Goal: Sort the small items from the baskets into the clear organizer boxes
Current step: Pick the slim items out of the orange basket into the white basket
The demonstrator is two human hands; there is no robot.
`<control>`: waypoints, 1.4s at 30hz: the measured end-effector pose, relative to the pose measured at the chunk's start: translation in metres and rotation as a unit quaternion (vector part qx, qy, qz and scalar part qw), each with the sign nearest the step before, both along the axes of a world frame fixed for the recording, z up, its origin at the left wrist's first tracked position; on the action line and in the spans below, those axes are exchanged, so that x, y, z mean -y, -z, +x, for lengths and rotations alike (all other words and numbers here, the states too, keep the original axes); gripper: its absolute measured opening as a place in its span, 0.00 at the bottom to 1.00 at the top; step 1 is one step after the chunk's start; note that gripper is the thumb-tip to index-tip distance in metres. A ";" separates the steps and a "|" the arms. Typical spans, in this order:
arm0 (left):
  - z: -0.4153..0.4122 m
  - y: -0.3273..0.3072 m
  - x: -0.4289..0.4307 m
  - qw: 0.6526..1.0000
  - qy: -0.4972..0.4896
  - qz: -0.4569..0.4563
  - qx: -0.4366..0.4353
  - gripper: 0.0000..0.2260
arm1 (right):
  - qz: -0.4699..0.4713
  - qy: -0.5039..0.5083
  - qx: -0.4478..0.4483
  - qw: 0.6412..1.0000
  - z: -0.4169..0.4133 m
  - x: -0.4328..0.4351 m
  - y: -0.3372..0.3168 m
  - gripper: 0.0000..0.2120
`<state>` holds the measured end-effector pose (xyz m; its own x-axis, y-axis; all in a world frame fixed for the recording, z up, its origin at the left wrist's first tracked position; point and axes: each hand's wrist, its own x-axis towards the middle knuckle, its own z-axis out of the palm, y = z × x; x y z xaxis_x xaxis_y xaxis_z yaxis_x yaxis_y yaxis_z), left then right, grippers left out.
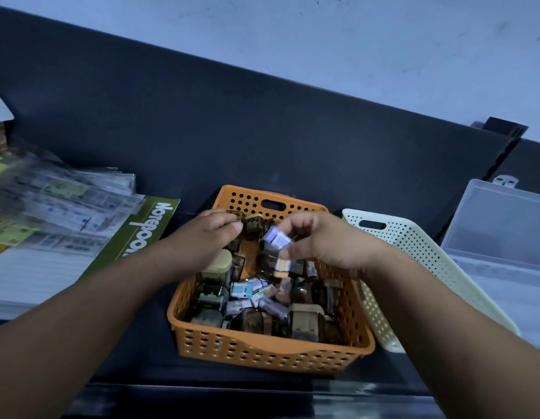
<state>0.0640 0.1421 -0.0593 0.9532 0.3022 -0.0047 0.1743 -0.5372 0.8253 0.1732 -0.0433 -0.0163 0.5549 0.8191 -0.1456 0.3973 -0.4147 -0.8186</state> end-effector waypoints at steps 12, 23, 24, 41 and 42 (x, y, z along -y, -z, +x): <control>0.008 -0.002 0.002 0.999 0.000 0.047 -0.008 0.22 | 0.096 0.336 0.098 0.932 0.053 0.090 -0.011 0.07; 0.008 -0.001 0.001 0.998 0.003 0.055 -0.010 0.22 | -0.012 0.078 0.186 0.979 -0.017 0.031 -0.019 0.11; 0.007 0.000 0.001 0.999 0.003 0.053 -0.008 0.22 | -0.053 0.010 0.175 0.983 -0.028 0.020 -0.019 0.11; 0.007 0.007 -0.005 0.999 0.015 0.043 0.001 0.23 | -0.360 -0.174 0.335 0.853 -0.026 -0.045 0.029 0.30; 0.007 0.008 -0.005 0.999 0.016 0.041 0.002 0.23 | -0.366 -0.181 0.339 0.848 -0.025 -0.047 0.027 0.29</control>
